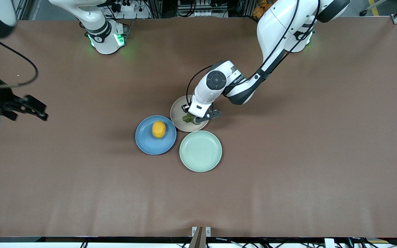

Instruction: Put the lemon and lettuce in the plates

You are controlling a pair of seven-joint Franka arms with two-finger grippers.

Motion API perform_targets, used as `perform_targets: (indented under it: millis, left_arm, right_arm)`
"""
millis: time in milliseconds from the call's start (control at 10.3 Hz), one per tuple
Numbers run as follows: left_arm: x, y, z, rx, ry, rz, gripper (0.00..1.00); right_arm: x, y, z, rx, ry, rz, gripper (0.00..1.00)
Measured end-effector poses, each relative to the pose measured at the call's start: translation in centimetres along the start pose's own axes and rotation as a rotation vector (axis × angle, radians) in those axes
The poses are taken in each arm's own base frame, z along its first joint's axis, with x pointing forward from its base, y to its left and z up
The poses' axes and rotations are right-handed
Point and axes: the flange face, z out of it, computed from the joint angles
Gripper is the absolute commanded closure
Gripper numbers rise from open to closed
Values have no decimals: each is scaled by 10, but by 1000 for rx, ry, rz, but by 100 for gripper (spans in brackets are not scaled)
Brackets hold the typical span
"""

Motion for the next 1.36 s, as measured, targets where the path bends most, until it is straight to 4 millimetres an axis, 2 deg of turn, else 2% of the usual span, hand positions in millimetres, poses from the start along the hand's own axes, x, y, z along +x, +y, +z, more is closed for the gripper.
perform_targets:
  millis: [291, 582, 970, 1164, 1358]
  left_arm:
    - [25, 3, -81, 48, 100, 43, 0]
    - [58, -10, -180, 146, 202, 145, 0]
    - [108, -57, -296, 169, 288, 249, 0]
    - [122, -84, -340, 198, 314, 288, 0]
    - [129, -106, -375, 214, 339, 271, 0]
  right_arm:
    - [-13, 3, -19, -3, -20, 3, 0]
    - [-13, 11, -21, -10, -29, -22, 0]
    - [-15, 9, -20, -11, -44, -31, 0]
    - [-17, 3, -19, -7, -51, -43, 0]
    - [-17, -3, -20, 0, -51, -56, 0]
